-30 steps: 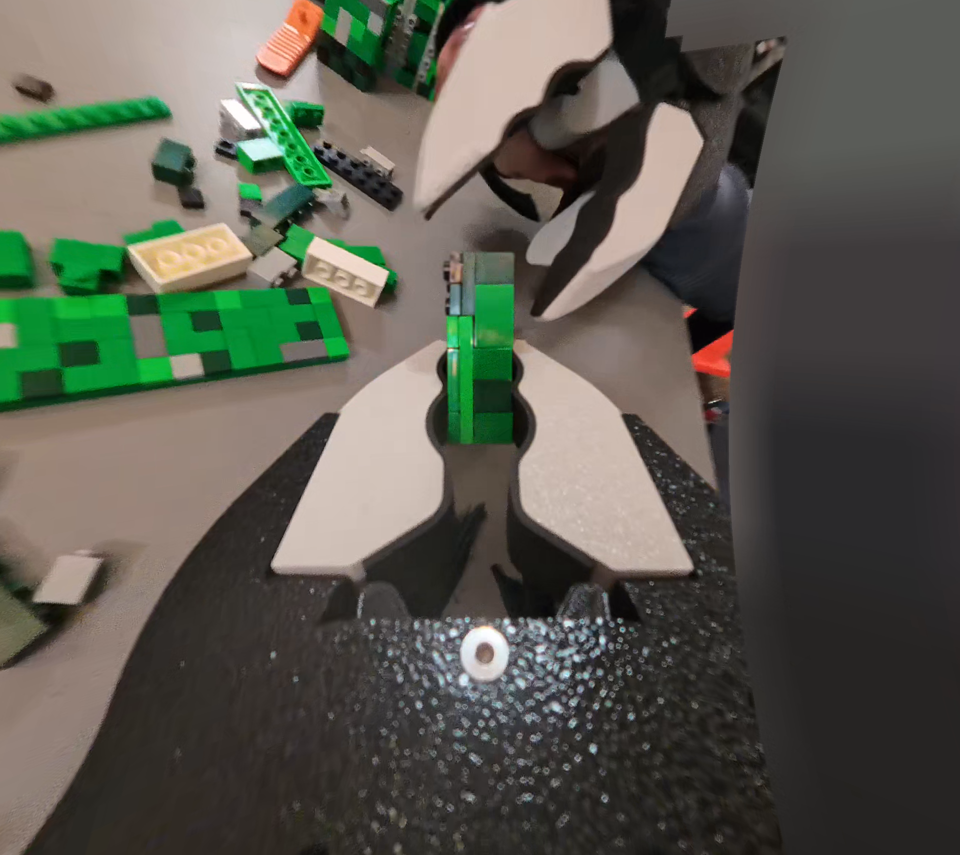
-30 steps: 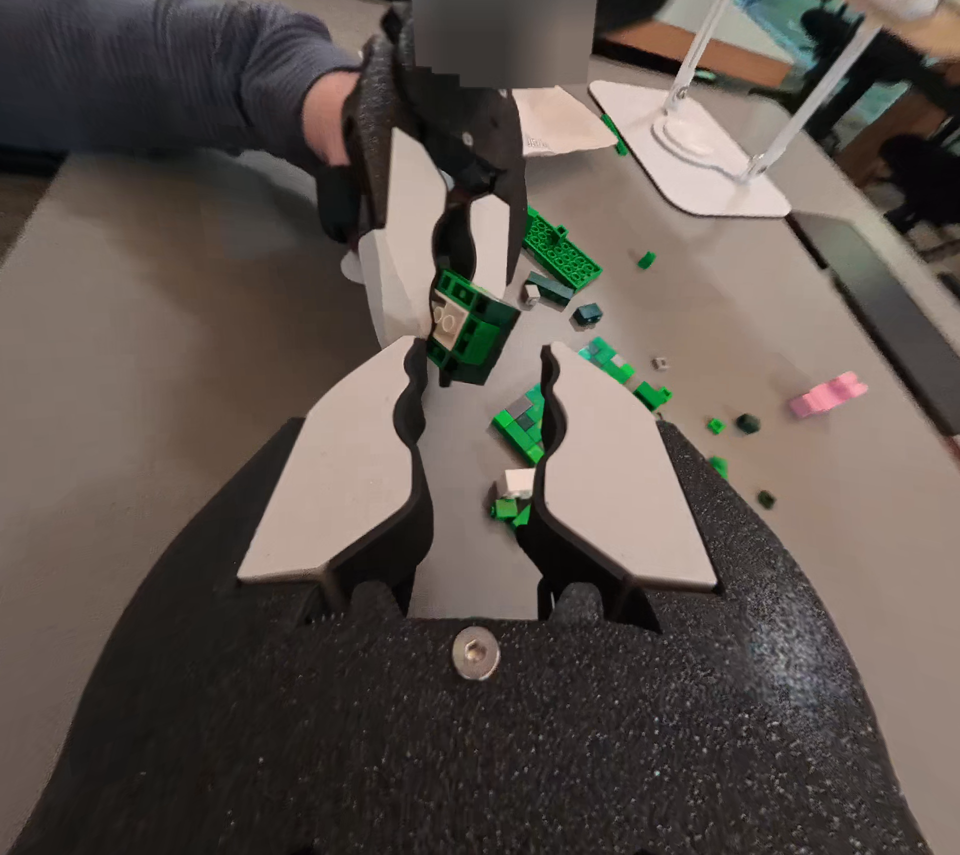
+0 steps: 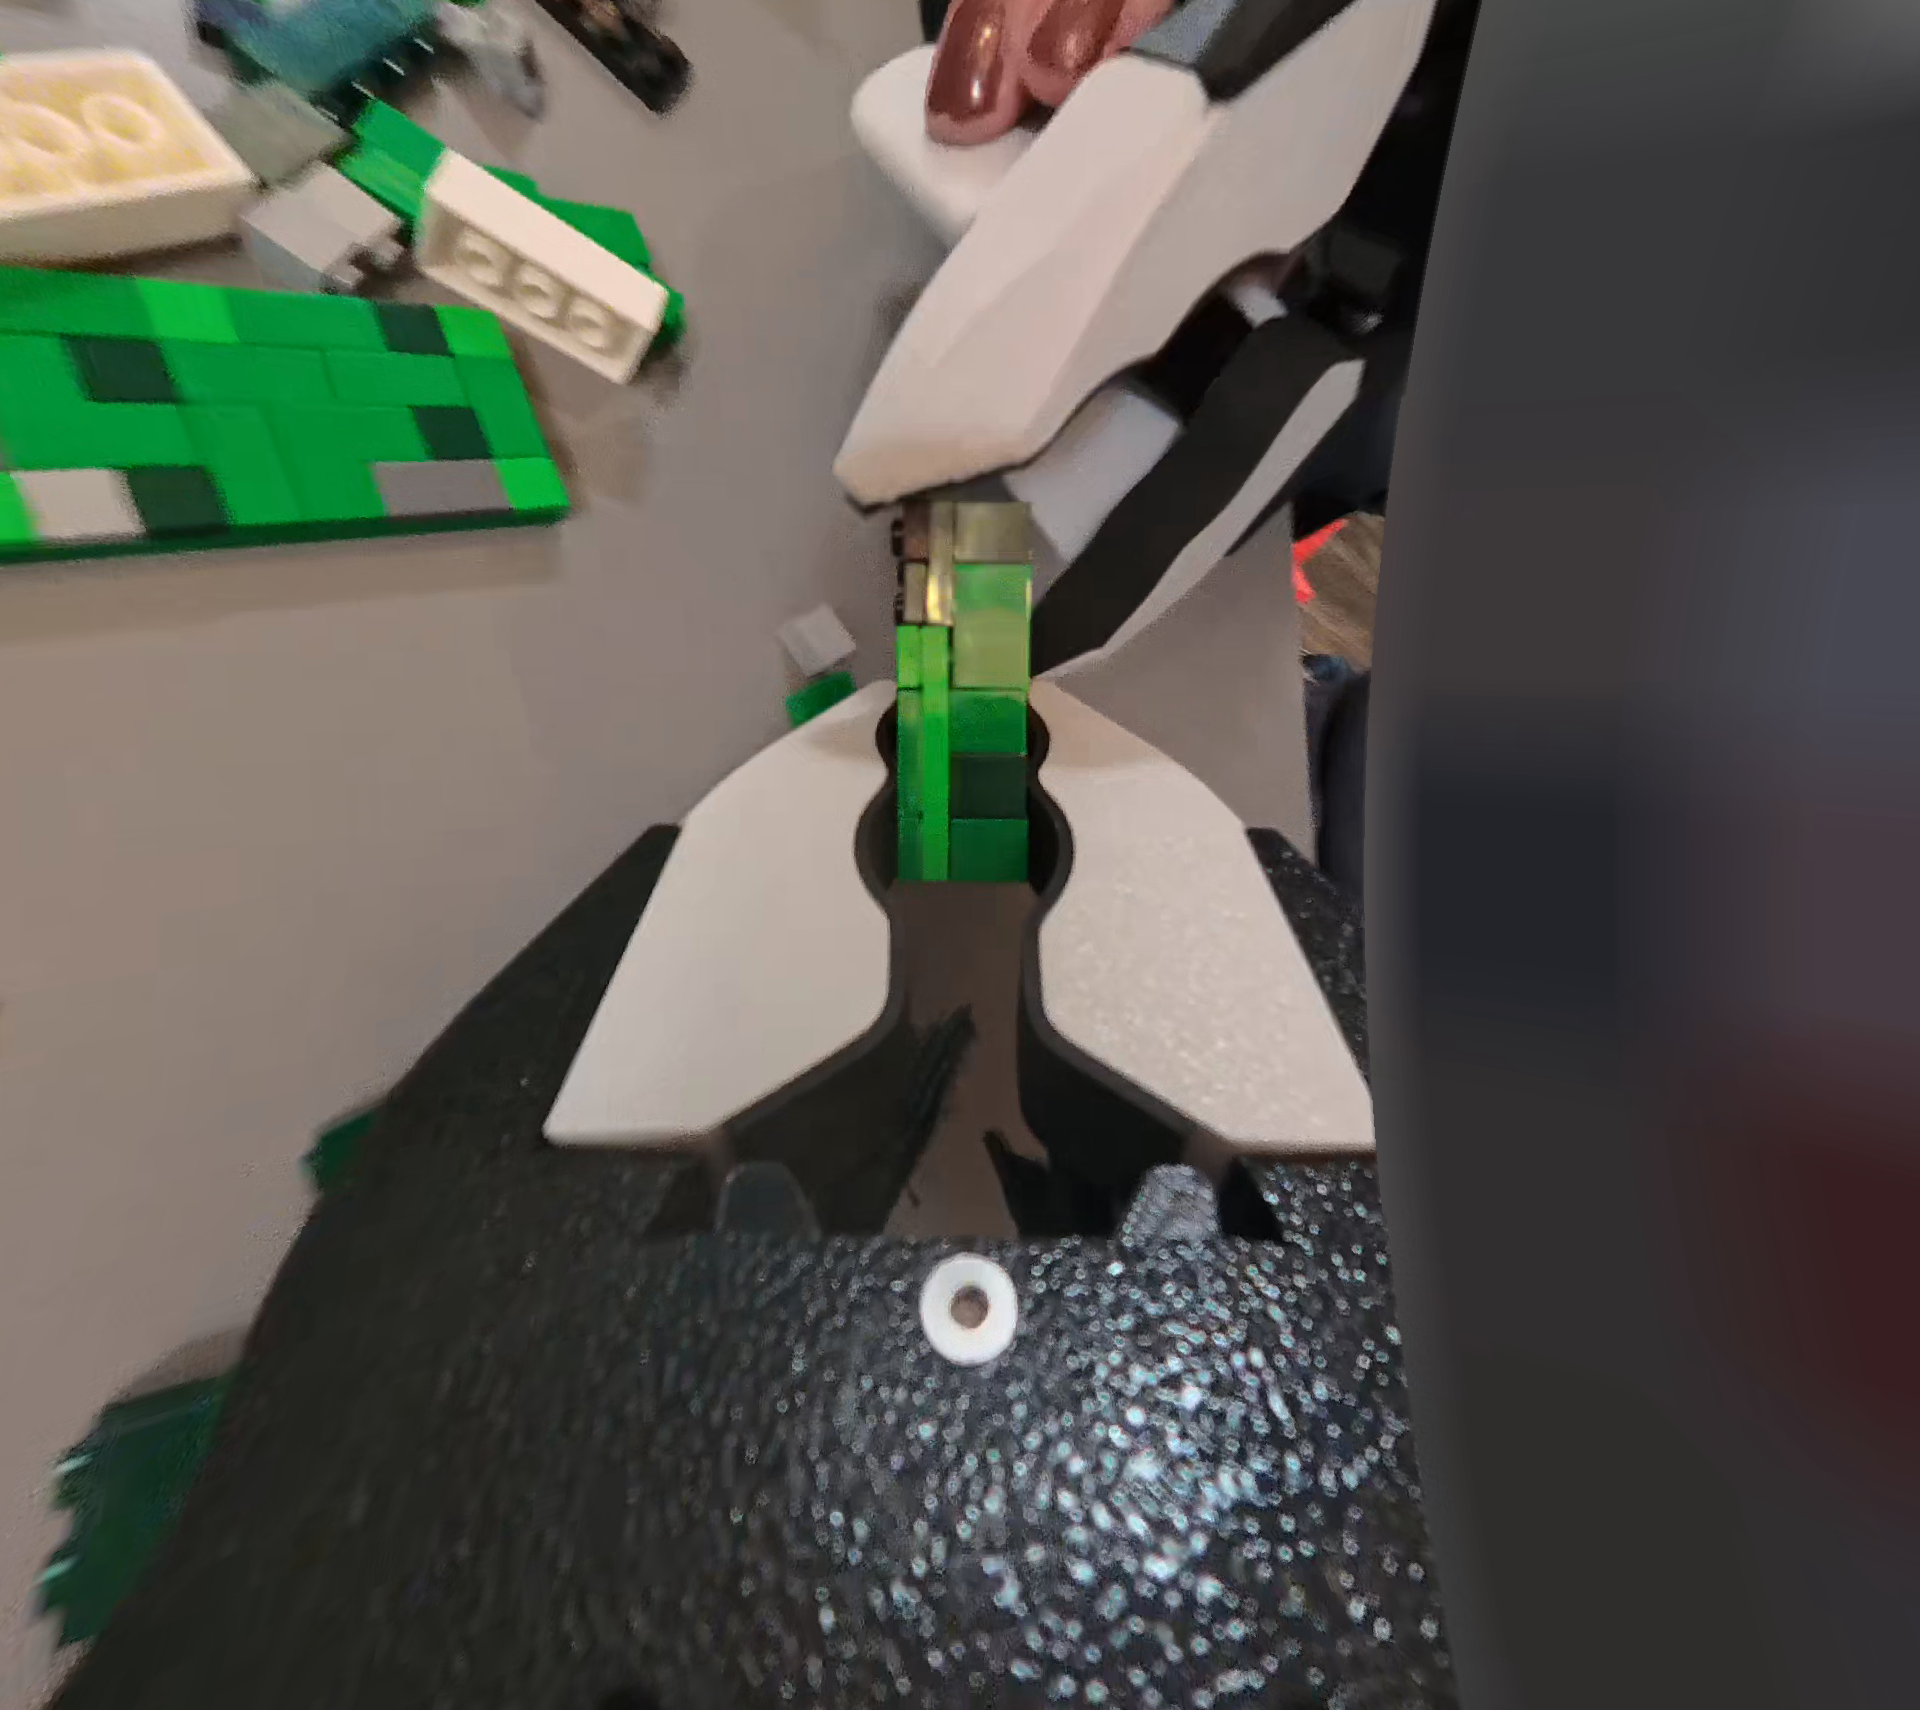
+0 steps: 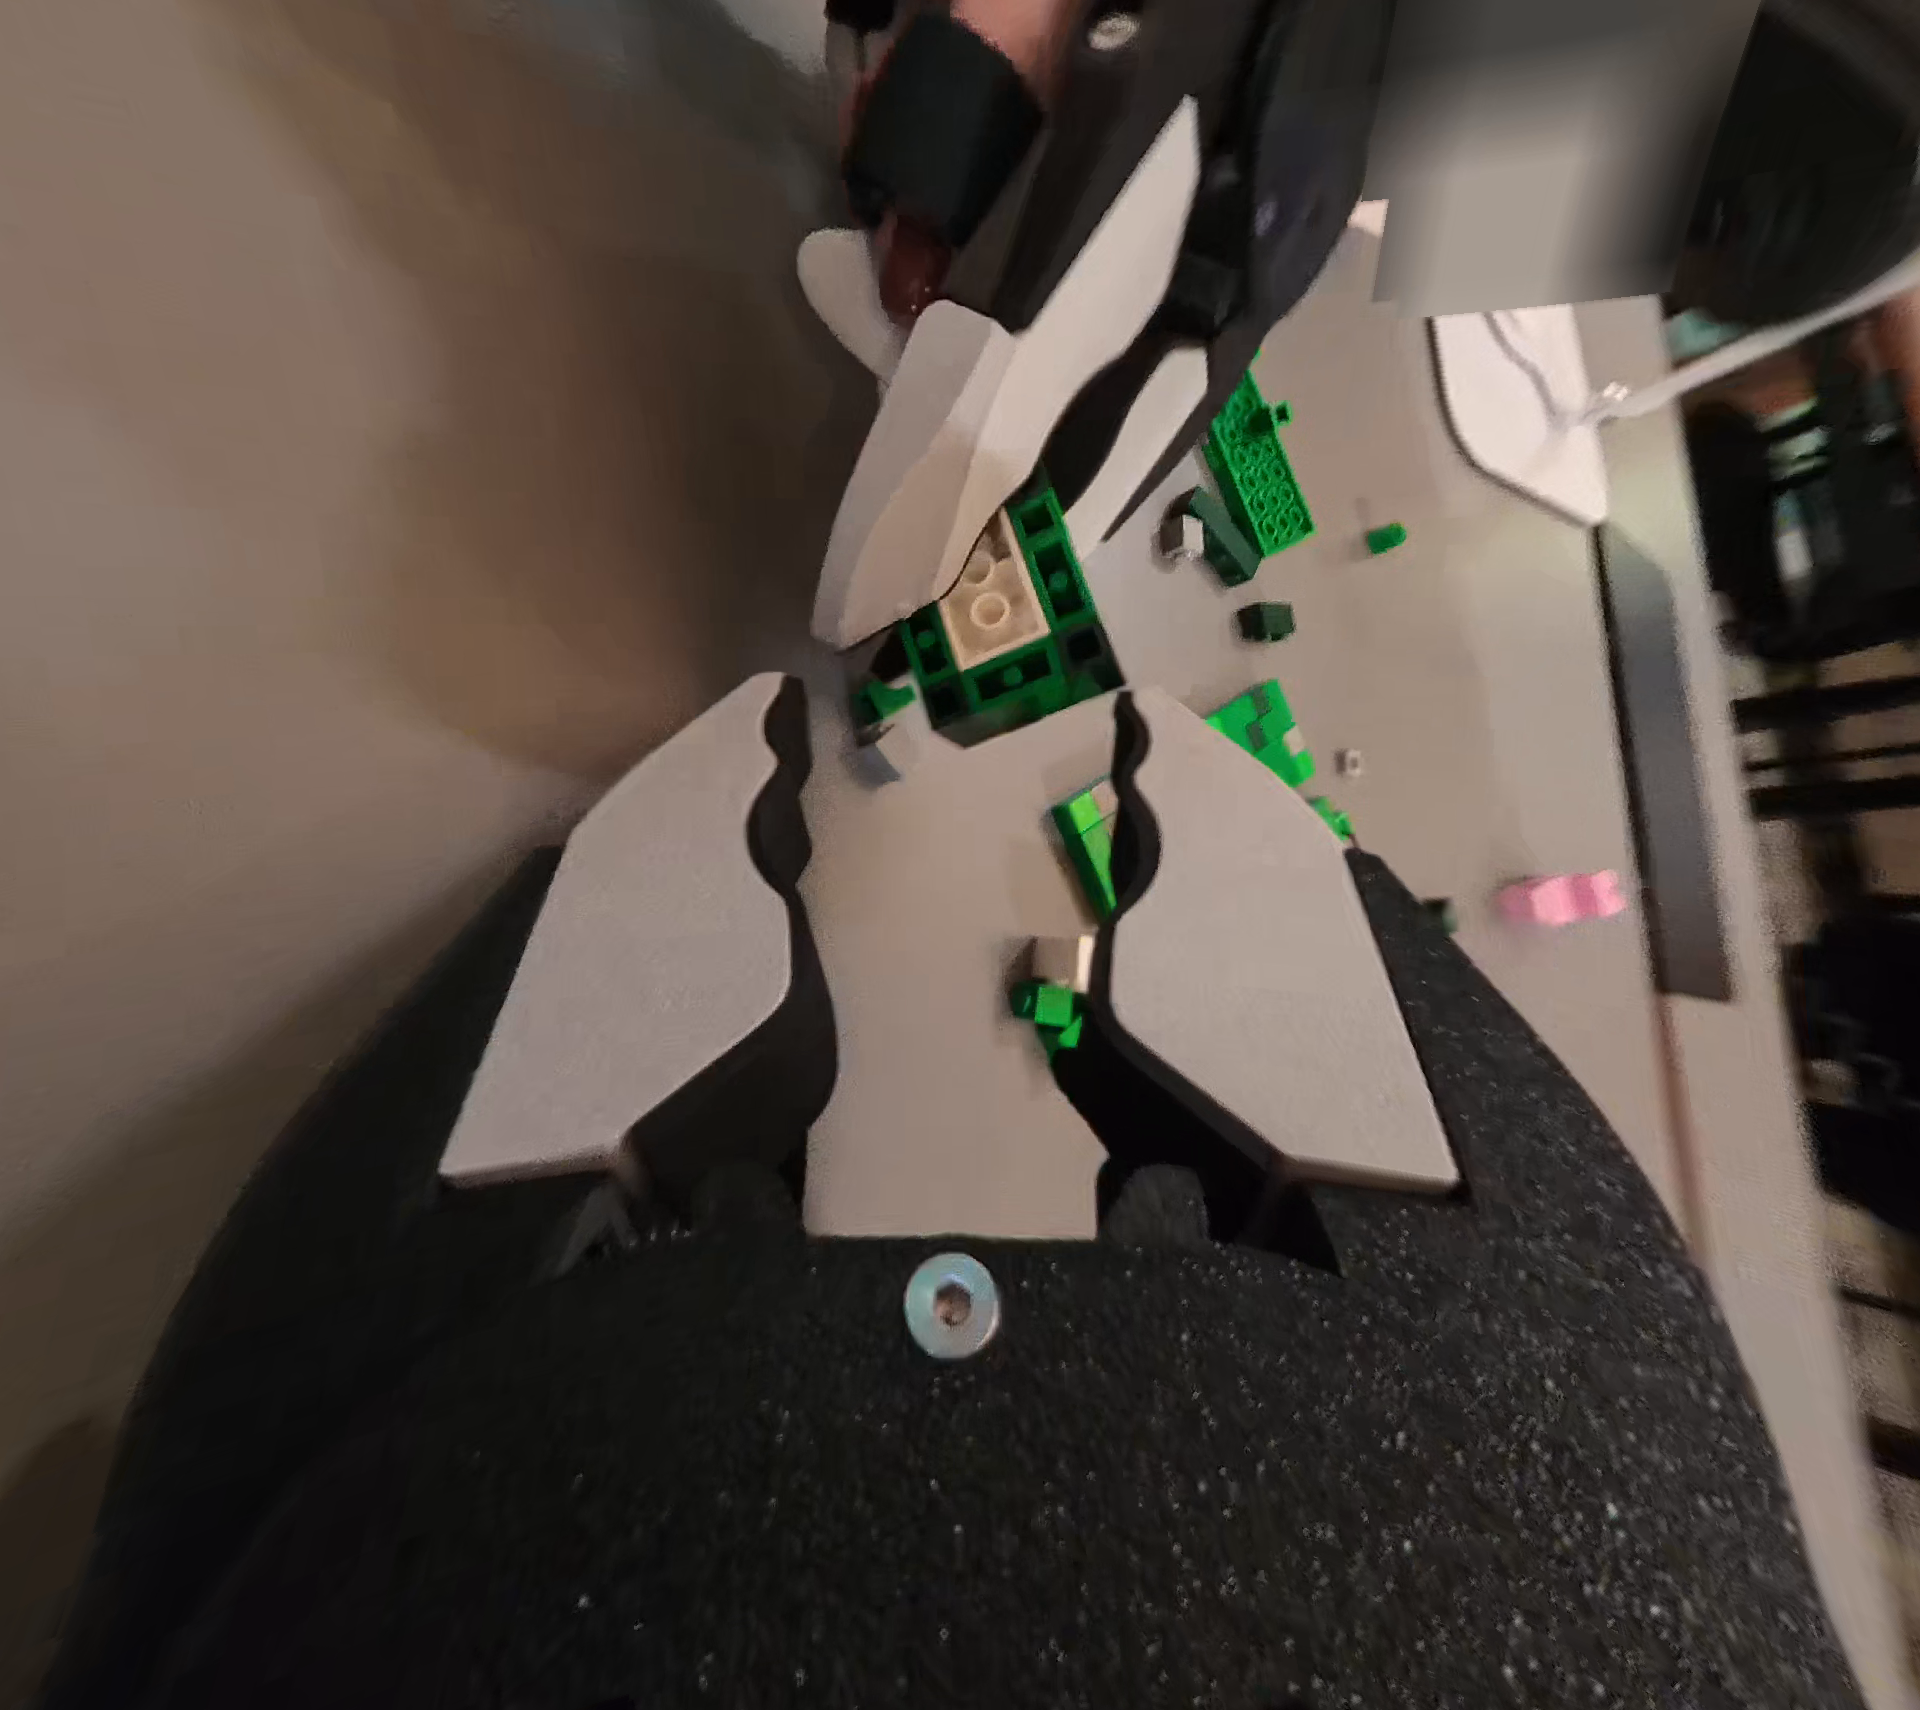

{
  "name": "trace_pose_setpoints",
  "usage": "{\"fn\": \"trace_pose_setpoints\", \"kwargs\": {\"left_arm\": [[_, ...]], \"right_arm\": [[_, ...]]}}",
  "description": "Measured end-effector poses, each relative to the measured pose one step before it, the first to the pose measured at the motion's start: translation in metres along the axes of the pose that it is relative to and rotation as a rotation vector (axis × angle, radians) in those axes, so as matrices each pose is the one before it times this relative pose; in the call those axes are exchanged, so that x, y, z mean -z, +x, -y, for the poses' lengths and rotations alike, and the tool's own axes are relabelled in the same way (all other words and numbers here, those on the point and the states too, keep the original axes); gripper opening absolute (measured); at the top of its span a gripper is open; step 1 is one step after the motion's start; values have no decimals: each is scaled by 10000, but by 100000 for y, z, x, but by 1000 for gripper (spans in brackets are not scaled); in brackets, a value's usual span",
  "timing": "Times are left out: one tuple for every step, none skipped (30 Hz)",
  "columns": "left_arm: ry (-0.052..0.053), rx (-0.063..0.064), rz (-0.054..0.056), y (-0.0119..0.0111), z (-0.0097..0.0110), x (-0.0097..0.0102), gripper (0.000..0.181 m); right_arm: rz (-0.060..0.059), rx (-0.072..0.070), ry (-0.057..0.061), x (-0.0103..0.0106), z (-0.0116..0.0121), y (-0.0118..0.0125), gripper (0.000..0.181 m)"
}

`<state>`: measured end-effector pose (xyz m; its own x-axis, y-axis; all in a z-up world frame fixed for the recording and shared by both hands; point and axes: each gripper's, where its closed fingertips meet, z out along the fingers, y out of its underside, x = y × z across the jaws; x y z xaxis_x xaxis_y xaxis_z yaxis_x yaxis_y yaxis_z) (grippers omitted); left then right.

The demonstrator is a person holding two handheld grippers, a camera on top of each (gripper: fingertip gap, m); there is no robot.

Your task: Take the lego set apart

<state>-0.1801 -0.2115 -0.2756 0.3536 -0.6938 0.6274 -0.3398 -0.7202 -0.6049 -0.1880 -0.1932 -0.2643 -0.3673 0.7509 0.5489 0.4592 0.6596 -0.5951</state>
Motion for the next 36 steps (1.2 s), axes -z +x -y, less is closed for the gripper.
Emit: {"fn": "trace_pose_setpoints", "kwargs": {"left_arm": [[242, -165, 364, -595, 346, 205, 18], [221, -154, 462, -726, 319, 269, 18], [135, -184, 402, -612, 196, 247, 18], [100, -281, 237, -305, 131, 158, 18], [86, -381, 145, -76, 115, 41, 18], [8, -312, 175, -69, 52, -45, 17], [-24, -364, 167, -30, 45, -116, 18], [-39, -452, 111, 86, 0, -155, 18], [-90, -494, 19, 268, -70, -173, 18], [-91, -446, 64, 222, -48, -162, 18], [-58, -384, 82, 176, 28, -137, 18], [-38, -331, 52, 182, 58, -129, 18], [-43, -262, 25, 173, 50, -102, 18], [-37, -241, 54, 113, 46, -97, 18], [-55, -213, 68, 71, 11, -76, 18], [-95, -164, 121, -21, -29, -69, 18], [-138, -232, 94, 20, -104, -78, 18], [-122, -240, 213, -118, -85, -54, 18], [-134, -194, 195, -142, -80, -43, 18], [-109, -151, 114, -41, -53, -57, 18], [-69, -152, 106, -22, 8, -73, 18], [-70, -181, 147, -61, 11, -38, 18], [-90, -197, 142, -62, -10, -3, 18], [-73, -289, 132, -45, -5, 21, 18], [-85, -390, 137, -10, -54, -21, 18], [-158, -407, 139, -2, -133, -72, 18], [-255, -428, 203, -120, -206, -109, 18], [-324, -429, 152, -103, -277, -95, 18], [-312, -367, 153, -148, -241, -60, 18], [-187, -271, 69, -78, -90, 15, 18], [-91, -263, 45, -62, 14, 45, 18], [-71, -212, 21, -82, -14, 3, 18], [-33, -216, -32, -5, -23, -53, 18], [30, -197, -26, -21, 29, -43, 18], [50, -173, -37, 5, 36, -17, 18], [20, -118, -36, -26, 13, -13, 18]], "right_arm": [[235, -597, 172, 339, -172, 138, 48], [119, -640, 294, 363, -39, 326, 46], [93, -717, 381, 340, 119, 412, 44], [133, -831, 444, 257, 257, 394, 43], [222, -879, 458, 107, 343, 261, 42], [258, -813, 384, -31, 293, 142, 42], [271, -660, 249, -121, 122, 19, 42], [222, -491, 115, -185, -65, -5, 42], [173, -341, 40, -200, -150, -14, 42], [184, -243, 46, -176, -96, -95, 42], [216, -199, 70, -171, -13, -202, 42], [225, -135, 76, -133, 29, -244, 39], [185, -63, 49, -112, 39, -242, 36], [117, 0, 0, -90, 4, -186, 32], [93, 61, -54, -70, -77, -178, 27], [61, 81, -60, -57, -69, -145, 22], [-1, 80, -55, -18, -88, -38, 19], [-15, 69, -56, -4, -90, 9, 19], [-12, 58, -28, 15, -70, 25, 19], [29, 49, 32, 6, 23, -57, 20], [16, 49, 39, 14, 60, -42, 20], [-31, 97, 0, 41, -3, 10, 19], [-49, 194, -13, 31, -38, -10, 19], [-42, 310, -42, 19, -37, -59, 19], [-19, 392, -141, -5, -119, -128, 19], [-35, 472, -243, -28, -233, -107, 19], [-73, 519, -282, -77, -286, -32, 20], [-69, 500, -277, -104, -294, -12, 20], [-59, 404, -202, -100, -226, 23, 20], [5, 283, -66, -8, -59, -3, 20], [61, 180, 2, 52, 4, -36, 20], [59, 130, -4, 38, -41, -24, 21], [87, 147, -24, 25, -65, -75, 21], [104, 138, 0, 42, -38, -84, 22], [101, 108, 2, 55, -17, -72, 22], [85, 114, -10, 34, -22, -20, 22]]}}
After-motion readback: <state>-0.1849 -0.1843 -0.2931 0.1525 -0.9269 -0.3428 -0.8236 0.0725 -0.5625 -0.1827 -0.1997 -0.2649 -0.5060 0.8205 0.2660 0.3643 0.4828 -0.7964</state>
